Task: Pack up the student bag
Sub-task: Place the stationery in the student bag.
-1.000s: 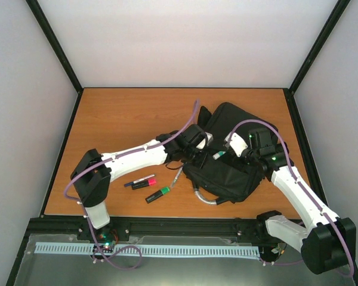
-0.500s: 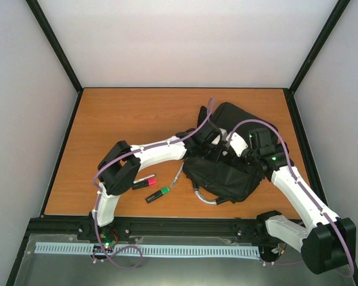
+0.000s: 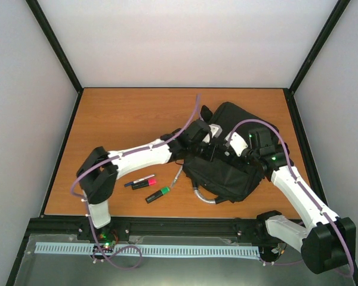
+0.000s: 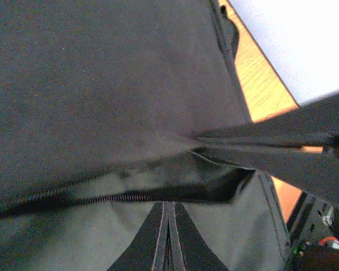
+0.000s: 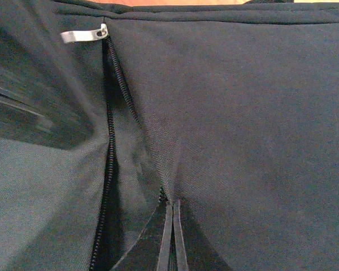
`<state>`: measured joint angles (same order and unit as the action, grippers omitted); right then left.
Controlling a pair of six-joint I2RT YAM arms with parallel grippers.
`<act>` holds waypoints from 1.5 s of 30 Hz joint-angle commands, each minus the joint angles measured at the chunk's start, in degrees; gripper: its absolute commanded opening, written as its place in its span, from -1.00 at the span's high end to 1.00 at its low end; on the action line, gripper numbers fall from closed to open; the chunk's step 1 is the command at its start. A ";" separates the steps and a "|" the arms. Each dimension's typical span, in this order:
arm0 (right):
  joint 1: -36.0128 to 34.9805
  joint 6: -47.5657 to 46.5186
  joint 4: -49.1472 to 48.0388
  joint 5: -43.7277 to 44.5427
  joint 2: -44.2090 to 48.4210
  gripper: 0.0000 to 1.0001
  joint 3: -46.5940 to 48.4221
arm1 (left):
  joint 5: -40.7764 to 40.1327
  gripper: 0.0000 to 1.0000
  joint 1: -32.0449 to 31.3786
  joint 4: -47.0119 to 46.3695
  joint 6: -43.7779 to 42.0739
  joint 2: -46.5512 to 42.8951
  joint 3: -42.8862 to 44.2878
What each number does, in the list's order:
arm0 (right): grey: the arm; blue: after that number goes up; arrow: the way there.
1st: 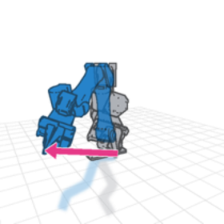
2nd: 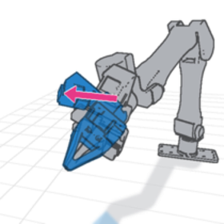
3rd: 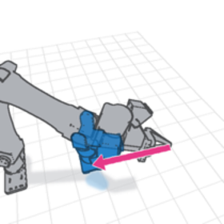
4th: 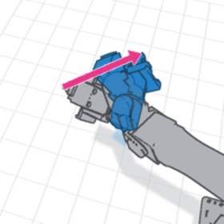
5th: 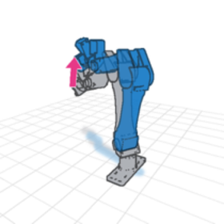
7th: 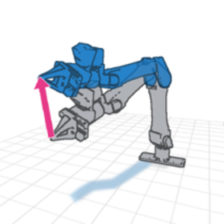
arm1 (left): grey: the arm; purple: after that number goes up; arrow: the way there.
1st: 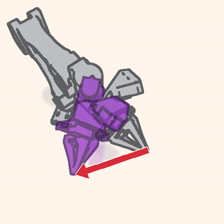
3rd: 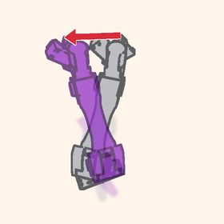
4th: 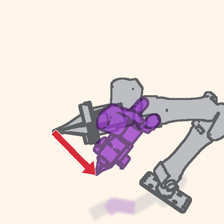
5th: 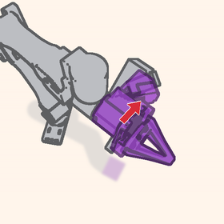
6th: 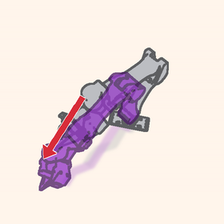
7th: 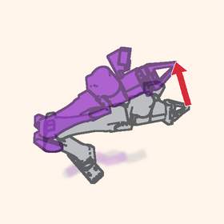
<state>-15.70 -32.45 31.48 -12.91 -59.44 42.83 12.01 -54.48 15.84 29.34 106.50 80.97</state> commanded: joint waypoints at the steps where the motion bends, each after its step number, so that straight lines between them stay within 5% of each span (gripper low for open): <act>1: -0.44 0.21 -0.86 -1.95 -0.40 0.94 -0.20 | -1.48 0.92 -0.06 0.42 0.68 -8.12 -4.41; 4: -0.42 0.11 -0.63 -2.47 -0.68 0.94 -0.13 | -6.86 0.74 -0.01 3.97 1.75 -12.40 -9.17; 7: -0.39 0.11 -0.60 -2.66 -0.59 0.94 -0.16 | -14.08 -0.08 0.12 8.78 3.68 -14.49 -11.97; 10: -0.46 0.02 -0.59 -2.65 -0.72 0.94 -0.20 | -13.96 -0.37 1.30 7.67 6.52 -15.28 -16.44; 13: -0.46 -0.05 -0.75 -2.35 -1.41 0.92 -0.32 | -9.13 -0.43 3.03 2.59 9.34 -15.29 -20.59; 15: -0.40 0.19 -0.75 -1.95 -2.87 0.48 -0.21 | -7.55 -0.44 3.41 -0.15 10.24 -14.33 -21.65; 17: -0.45 0.29 -0.60 -1.86 -4.42 0.32 0.12 | -6.38 -0.43 3.51 -1.57 10.17 -12.53 -21.12; 26: -0.43 0.37 -0.74 -1.24 -6.75 0.08 0.25 | -3.17 -0.29 3.49 -5.18 9.51 -9.48 -19.97; 32: -0.60 0.26 -1.79 2.20 -10.06 0.12 0.71 | -2.17 -0.24 3.41 -6.08 9.22 -10.12 -20.56; 39: -0.68 1.48 -2.77 5.36 -8.32 0.79 0.88 | -3.94 -0.22 3.44 -5.17 9.33 -11.51 -21.35; 45: -0.69 1.67 -2.97 4.49 -3.38 0.94 0.11 | -12.04 -0.41 3.41 3.19 6.93 -18.24 -21.30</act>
<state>-16.43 -31.46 30.22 -10.39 -66.04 42.89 6.55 -51.22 12.97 37.87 93.76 58.85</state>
